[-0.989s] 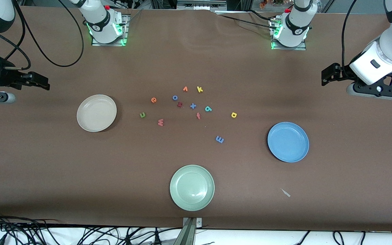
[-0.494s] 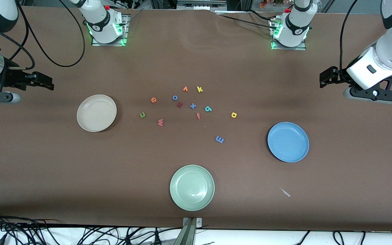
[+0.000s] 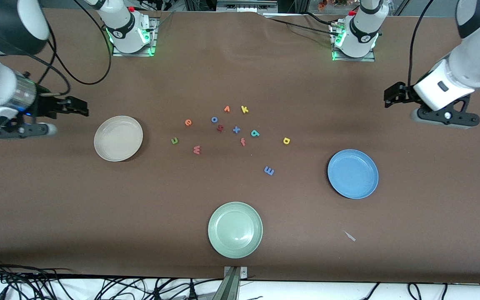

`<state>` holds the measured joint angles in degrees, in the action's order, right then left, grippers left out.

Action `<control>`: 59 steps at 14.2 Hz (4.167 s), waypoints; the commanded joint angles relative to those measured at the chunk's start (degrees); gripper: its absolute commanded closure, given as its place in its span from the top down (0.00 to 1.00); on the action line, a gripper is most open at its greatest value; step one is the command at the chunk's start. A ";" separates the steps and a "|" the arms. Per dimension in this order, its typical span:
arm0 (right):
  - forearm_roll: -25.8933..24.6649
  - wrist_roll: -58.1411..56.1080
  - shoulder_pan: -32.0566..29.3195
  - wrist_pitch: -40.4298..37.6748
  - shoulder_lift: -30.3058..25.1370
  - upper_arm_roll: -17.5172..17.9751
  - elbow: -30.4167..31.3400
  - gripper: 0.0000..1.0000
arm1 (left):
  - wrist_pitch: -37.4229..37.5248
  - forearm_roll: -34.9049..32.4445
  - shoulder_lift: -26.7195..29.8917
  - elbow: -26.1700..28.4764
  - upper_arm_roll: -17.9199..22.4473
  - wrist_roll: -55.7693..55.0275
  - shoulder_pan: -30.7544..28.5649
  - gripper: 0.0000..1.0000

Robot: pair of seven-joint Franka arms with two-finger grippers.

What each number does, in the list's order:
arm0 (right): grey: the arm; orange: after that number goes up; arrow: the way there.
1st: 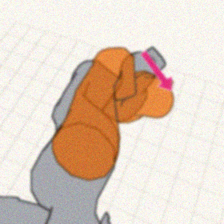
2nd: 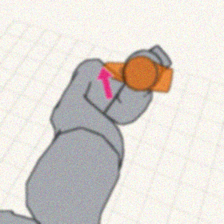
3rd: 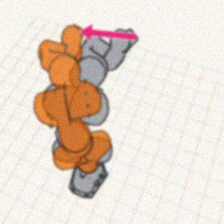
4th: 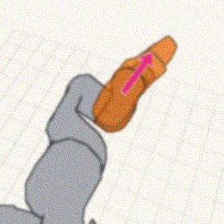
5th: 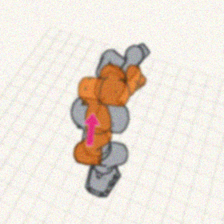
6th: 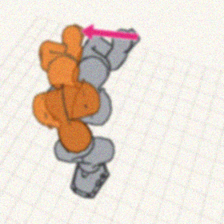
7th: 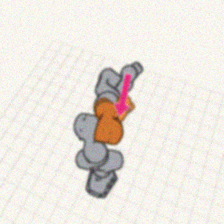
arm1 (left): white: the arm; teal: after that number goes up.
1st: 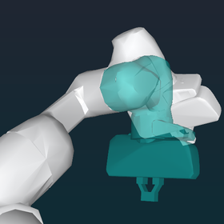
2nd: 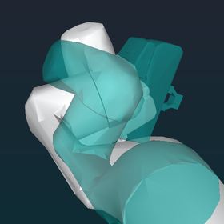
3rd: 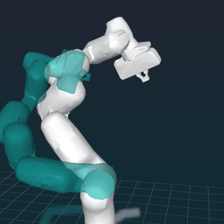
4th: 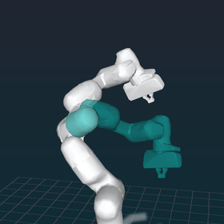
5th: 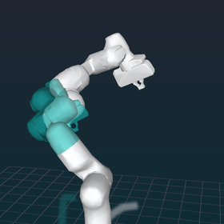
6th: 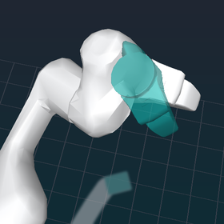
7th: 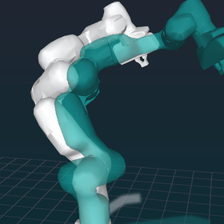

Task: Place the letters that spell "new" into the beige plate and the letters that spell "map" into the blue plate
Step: 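Reach the left gripper to blue m while the right gripper reaches green n, then place blue m in the blue plate while the right gripper lifts green n, then place green n in the white plate while the left gripper reaches yellow a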

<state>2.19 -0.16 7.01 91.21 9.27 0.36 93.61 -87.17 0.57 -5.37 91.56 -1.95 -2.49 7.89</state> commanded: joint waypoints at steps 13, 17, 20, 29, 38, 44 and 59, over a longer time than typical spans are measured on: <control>-0.61 0.07 14.16 28.20 12.35 -0.01 10.69 1.00 | -30.50 5.75 -37.51 -13.51 -0.34 -66.20 18.64 1.00; -3.86 -0.10 16.01 44.37 12.61 0.17 21.15 1.00 | -36.82 6.10 -42.26 -13.51 -0.25 -77.82 20.50 1.00; -3.86 -0.02 16.10 50.18 12.96 0.17 25.11 1.00 | -40.61 6.02 -44.90 -13.51 -0.25 -81.52 22.95 0.98; -3.68 0.51 18.12 56.62 14.02 0.34 31.28 1.00 | -43.08 5.75 -46.93 -13.43 -0.25 -80.91 22.79 0.36; -3.86 -0.46 18.21 58.47 16.74 0.34 31.37 0.85 | -30.47 5.14 -37.54 -12.37 0.19 -67.70 20.42 0.00; -3.86 -0.46 19.00 58.73 17.62 0.52 31.10 0.65 | -15.67 -2.42 -34.10 -9.12 0.19 -29.65 10.07 0.00; -3.77 -2.03 18.65 50.07 13.77 -0.62 27.07 0.17 | -14.43 -2.07 -36.65 -7.36 -0.07 11.11 -0.25 1.00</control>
<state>-1.09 -0.62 25.79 146.97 25.65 0.61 122.25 -102.39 -1.07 -42.95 84.58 -1.35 7.51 7.67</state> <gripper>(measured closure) 0.744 0.480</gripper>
